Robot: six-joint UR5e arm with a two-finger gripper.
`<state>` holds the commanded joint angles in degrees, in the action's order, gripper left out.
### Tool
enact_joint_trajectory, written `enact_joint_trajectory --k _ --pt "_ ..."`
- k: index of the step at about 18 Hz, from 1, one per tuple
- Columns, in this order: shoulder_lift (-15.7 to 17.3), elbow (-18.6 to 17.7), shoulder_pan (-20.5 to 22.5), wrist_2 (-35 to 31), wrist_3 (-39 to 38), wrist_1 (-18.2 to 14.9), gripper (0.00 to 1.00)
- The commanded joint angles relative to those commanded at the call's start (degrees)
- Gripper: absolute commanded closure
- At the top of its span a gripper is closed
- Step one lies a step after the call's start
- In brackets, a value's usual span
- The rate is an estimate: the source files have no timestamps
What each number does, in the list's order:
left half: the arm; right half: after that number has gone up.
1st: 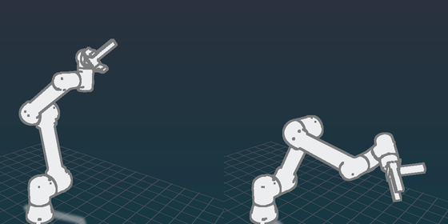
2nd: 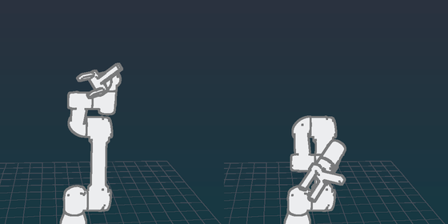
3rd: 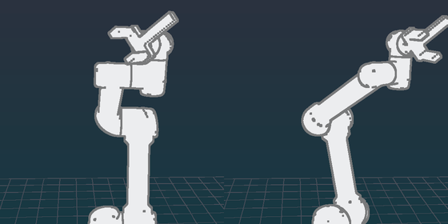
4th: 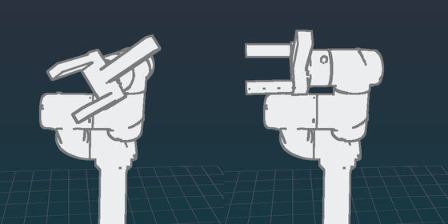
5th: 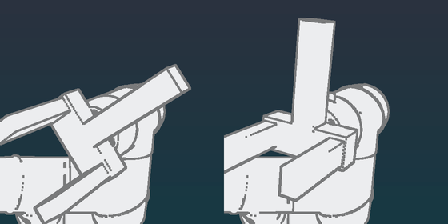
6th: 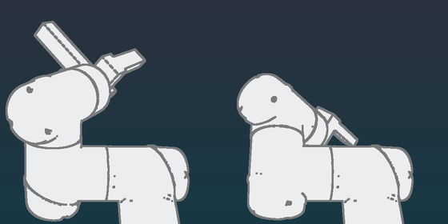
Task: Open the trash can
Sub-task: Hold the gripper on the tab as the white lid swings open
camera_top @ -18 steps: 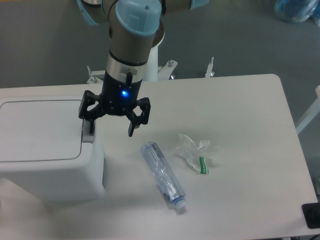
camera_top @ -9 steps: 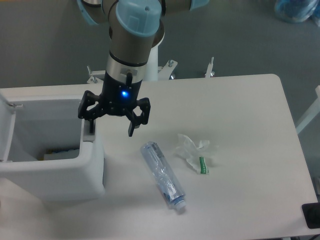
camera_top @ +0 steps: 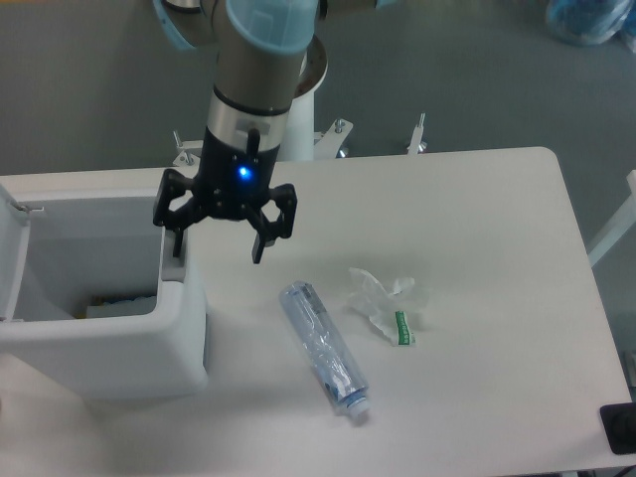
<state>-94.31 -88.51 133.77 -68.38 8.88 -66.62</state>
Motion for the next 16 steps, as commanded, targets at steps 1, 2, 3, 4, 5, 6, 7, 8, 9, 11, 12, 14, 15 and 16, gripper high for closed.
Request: enact_joint_trajectory --k 1,2,3,4,5,6,7,8,9,11,12,14,15,16 --pt "0.0 0.44 0.53 -0.09 0.09 0.18 0.0" --pt "0.0 0.96 1.92 -0.87 0.26 0.26 0.0" --pt "0.09 1.32 3.77 -2.88 0.61 0.27 0.0" --pt "0.0 1.5 5.26 -5.17 1.66 0.18 0.0" --pt "0.0 1.58 6.67 -7.45 2.8 0.18 0.0" --pt "0.0 1.41 7.9 -9.3 4.21 0.09 0.0" --pt "-0.09 1.41 9.31 -11.41 7.18 0.0 0.0" --pt "-0.35 1.32 9.93 -13.08 10.34 -0.09 0.0" --pt "-0.53 0.89 10.55 -15.45 14.55 -0.09 0.0" --pt "-1.05 0.27 12.21 -20.98 23.34 -0.44 0.0" --pt "-1.49 -0.43 13.18 -23.36 27.03 -0.52 0.0" --pt "-1.84 -0.7 16.42 -25.05 32.23 -0.44 0.0" --pt "-1.85 -0.7 17.66 -24.96 33.39 -0.35 0.0" --pt "-2.02 -0.7 18.45 -24.96 34.62 -0.26 0.0"
